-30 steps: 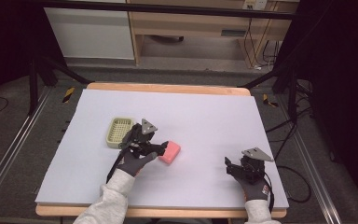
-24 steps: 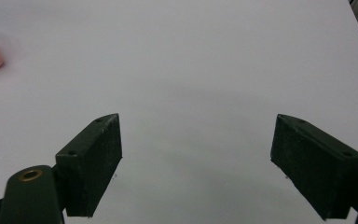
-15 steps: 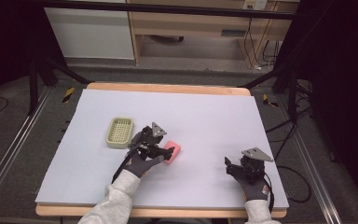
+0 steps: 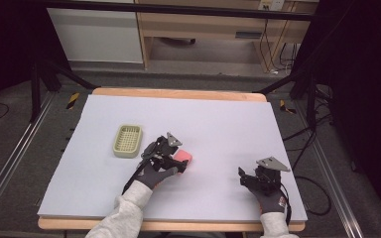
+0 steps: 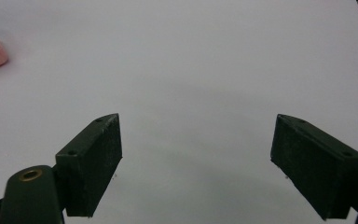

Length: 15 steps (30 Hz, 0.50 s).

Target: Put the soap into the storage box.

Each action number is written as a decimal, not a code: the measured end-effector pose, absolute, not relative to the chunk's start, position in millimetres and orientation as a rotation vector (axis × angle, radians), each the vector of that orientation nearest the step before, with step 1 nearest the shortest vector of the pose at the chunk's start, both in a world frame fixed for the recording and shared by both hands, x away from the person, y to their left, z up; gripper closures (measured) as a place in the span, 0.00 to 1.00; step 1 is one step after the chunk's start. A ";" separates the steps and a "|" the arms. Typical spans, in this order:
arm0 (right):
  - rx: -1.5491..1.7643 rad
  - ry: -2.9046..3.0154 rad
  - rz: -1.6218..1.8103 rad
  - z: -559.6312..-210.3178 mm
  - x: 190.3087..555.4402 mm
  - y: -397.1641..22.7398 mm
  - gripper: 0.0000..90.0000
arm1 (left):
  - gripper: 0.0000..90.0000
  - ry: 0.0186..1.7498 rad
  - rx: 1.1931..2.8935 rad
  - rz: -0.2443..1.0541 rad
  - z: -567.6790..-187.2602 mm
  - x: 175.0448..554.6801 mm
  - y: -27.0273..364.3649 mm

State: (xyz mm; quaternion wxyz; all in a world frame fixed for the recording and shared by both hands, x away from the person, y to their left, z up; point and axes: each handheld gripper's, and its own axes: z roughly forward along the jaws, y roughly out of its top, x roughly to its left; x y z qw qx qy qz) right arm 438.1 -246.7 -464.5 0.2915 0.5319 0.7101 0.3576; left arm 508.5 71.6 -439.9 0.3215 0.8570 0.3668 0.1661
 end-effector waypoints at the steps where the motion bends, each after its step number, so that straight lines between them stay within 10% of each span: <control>1: 1.418 1.893 0.954 -464.4 438.1 -246.8 0.18 | 0.20 0.966 2.255 0.435 -440.9 509.1 70.7; 15: 1.415 1.899 0.948 -465.6 439.0 -244.7 0.18 | 0.23 0.972 2.313 0.412 -454.1 513.8 59.7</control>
